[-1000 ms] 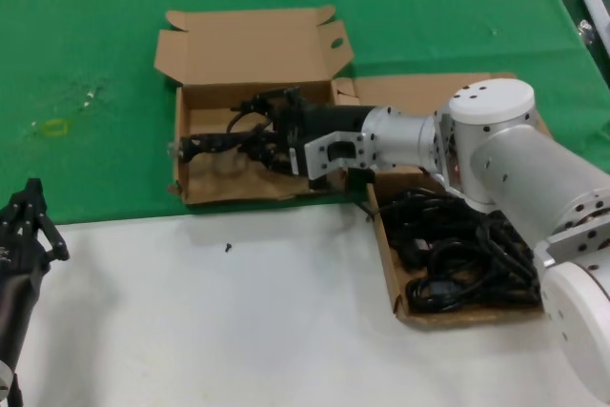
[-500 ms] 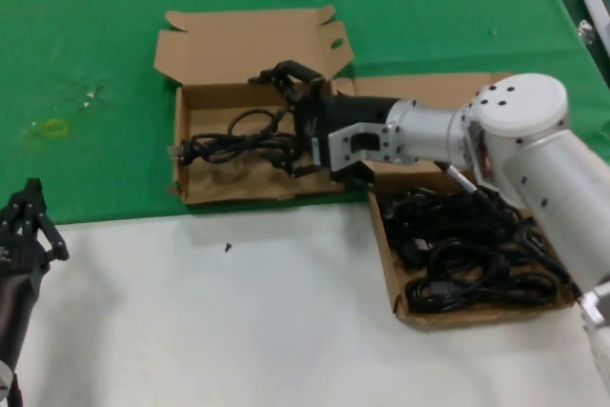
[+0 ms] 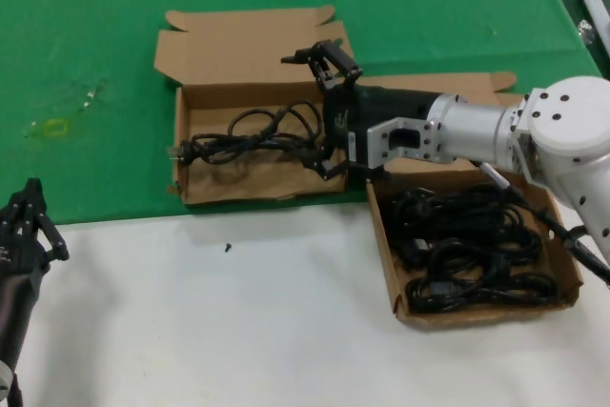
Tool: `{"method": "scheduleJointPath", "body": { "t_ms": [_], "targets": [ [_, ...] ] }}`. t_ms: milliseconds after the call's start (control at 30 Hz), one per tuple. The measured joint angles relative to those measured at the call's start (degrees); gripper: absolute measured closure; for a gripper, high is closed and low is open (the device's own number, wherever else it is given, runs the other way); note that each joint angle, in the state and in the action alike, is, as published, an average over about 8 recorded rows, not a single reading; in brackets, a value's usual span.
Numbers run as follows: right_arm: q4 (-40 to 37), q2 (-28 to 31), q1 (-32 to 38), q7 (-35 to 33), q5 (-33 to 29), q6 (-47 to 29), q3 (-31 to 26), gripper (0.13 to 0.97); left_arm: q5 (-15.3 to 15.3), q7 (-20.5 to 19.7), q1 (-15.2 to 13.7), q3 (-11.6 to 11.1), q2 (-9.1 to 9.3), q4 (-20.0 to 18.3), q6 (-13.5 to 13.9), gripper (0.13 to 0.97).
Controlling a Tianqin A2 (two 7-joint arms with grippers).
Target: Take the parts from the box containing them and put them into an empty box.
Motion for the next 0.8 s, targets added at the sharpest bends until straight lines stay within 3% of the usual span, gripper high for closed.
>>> {"method": "scheduleJointPath", "body": {
  "t_ms": [333,567,800],
  "targets": [
    [2.04,0.35,-1.92,2.04,0.40,1.42,0.66,0.135,0.00,0.00,0.00,0.00,0.00,0.00,0.00,0.933],
    [5.05,0.31,-5.81,5.89,1.44,4.83,2.23,0.133,0.00,0.00,0.00,0.00,0.00,0.00,0.00,0.884],
    [8.54,0.27,-10.33,10.42,2.65,8.84,4.06,0.129,0.00,0.00,0.00,0.00,0.00,0.00,0.00,0.765]
  ]
}}
